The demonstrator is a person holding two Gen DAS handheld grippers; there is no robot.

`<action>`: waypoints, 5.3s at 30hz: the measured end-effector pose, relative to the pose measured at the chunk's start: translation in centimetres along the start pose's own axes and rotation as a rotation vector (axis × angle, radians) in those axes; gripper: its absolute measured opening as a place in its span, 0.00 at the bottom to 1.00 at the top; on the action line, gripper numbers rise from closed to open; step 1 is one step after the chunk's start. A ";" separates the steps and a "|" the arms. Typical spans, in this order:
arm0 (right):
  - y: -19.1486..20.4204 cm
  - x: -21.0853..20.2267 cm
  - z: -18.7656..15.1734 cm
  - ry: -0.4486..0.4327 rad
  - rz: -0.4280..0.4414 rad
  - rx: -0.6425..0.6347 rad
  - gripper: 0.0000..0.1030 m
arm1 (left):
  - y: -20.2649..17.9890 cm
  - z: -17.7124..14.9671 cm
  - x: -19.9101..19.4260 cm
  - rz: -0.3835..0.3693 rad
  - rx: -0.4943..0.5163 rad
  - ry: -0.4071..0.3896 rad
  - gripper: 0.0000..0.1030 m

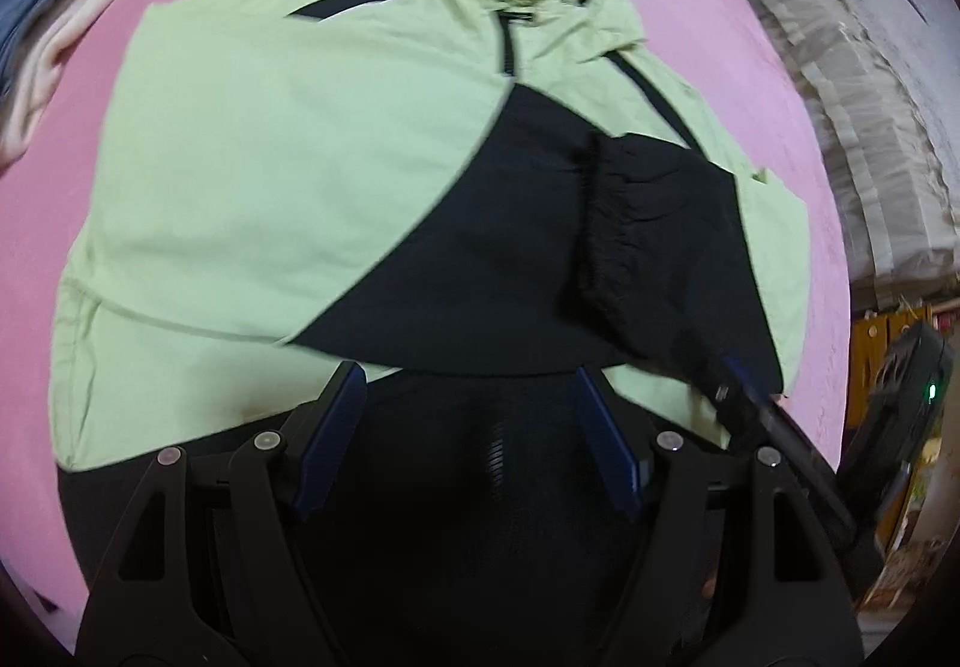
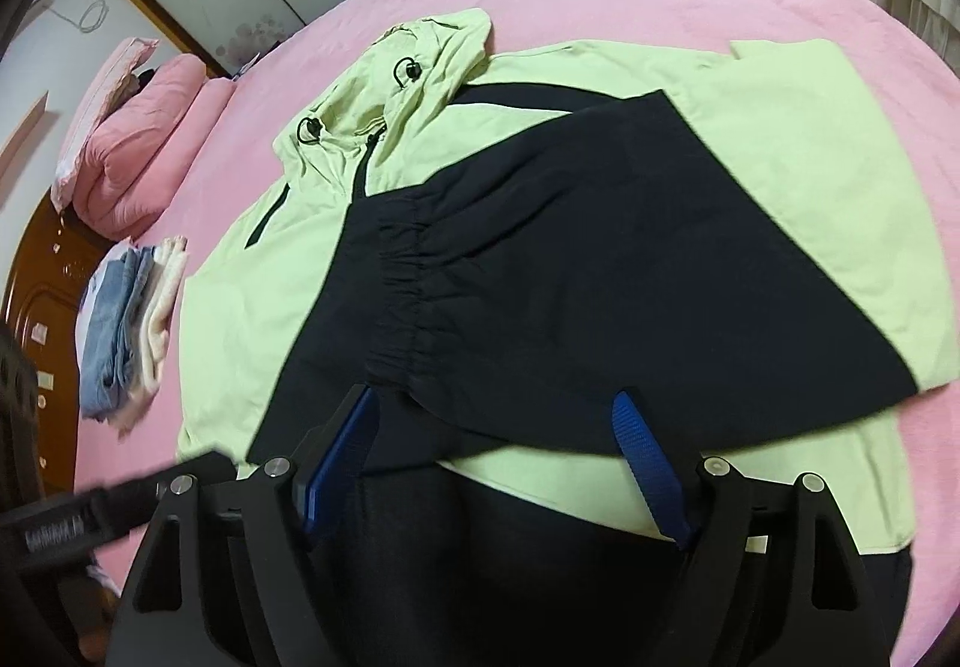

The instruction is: Fold large clothes

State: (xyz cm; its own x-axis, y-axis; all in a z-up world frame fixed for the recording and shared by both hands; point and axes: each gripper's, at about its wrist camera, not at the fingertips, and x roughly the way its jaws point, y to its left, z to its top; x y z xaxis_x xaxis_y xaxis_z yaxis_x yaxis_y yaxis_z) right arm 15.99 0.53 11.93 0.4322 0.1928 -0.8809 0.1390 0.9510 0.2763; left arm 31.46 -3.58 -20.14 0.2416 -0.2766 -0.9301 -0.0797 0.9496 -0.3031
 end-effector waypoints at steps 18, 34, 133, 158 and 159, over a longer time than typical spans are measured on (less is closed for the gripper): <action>-13.1 -8.0 -6.1 -0.046 -0.066 0.014 0.79 | -5.5 0.8 9.6 -0.132 -0.241 0.005 0.47; -20.3 -6.1 -4.7 -0.071 -0.145 -0.033 0.79 | -10.8 3.3 9.0 -0.084 -0.114 -0.108 0.11; -20.2 -12.2 -0.7 -0.253 -0.040 0.056 0.25 | 2.2 2.1 -0.8 0.403 -0.317 -0.313 0.32; -22.3 -3.1 2.2 -0.084 -0.172 0.179 0.00 | 2.6 3.9 7.9 0.342 -0.264 -0.101 0.19; -21.7 -3.9 2.4 -0.147 -0.172 0.190 0.00 | 2.0 4.0 7.6 0.349 -0.253 -0.114 0.19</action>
State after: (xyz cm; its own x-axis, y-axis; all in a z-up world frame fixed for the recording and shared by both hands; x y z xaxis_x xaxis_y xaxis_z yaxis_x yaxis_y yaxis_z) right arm 13.41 -21.50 10.32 0.5108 -0.0173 -0.8595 0.3796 0.9016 0.2074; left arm 37.01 -3.15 -27.00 0.2625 0.0859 -0.9611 -0.4065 0.9132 -0.0294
